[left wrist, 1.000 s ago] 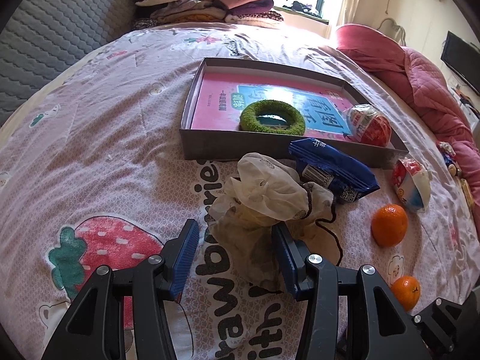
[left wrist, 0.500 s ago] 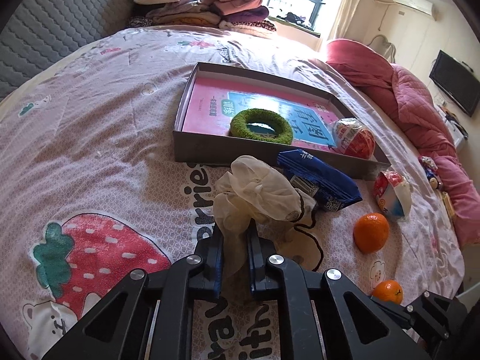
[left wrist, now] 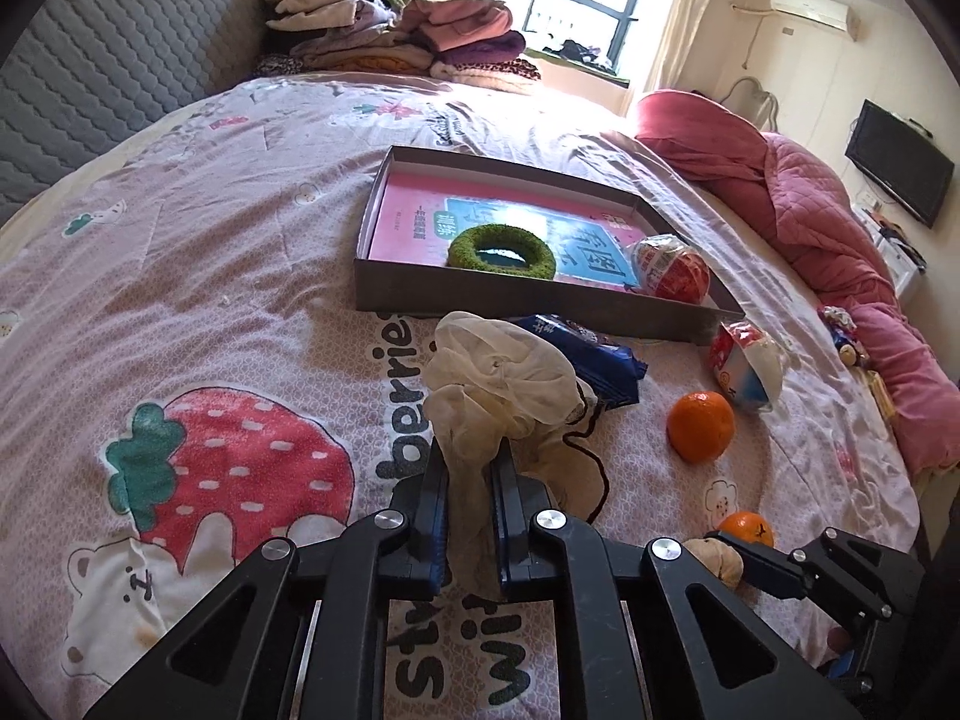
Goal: Organize objects
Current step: 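Close the right tool on the walnut while the left tool holds the mesh puff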
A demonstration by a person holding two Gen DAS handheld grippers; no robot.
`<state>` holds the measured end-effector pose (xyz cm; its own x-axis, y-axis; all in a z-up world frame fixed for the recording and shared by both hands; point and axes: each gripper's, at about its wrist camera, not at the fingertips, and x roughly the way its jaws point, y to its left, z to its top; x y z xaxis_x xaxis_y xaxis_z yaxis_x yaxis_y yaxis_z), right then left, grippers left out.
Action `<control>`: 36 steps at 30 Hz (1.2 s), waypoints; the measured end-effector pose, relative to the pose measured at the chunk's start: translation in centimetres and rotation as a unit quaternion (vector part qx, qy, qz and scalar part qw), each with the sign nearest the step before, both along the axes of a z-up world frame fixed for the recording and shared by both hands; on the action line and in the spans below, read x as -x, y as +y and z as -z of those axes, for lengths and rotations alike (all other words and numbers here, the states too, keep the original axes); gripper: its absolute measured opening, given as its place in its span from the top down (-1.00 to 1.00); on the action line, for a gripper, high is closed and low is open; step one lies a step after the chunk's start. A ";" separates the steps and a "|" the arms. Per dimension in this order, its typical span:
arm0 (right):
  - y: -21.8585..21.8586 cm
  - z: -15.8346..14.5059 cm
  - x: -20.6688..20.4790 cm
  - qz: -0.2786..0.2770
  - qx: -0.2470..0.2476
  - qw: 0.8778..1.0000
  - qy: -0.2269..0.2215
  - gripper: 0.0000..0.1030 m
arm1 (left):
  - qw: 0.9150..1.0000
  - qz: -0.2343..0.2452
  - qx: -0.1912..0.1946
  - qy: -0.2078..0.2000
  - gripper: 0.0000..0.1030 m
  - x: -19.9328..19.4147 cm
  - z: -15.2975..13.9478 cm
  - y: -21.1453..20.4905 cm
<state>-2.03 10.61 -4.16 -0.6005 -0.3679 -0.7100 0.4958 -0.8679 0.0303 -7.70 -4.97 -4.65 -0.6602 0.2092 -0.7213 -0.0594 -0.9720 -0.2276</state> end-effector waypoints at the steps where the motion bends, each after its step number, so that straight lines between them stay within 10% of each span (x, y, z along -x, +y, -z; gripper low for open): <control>1: 0.0 0.0 0.0 0.000 0.000 1.000 0.001 0.35 | 1.000 0.000 0.000 0.001 0.77 -0.2 -0.1 0.0; 36: 1.2 -2.0 -0.5 0.007 0.028 0.999 0.027 0.36 | 0.998 0.008 0.021 0.053 0.77 -4.0 -3.8 1.5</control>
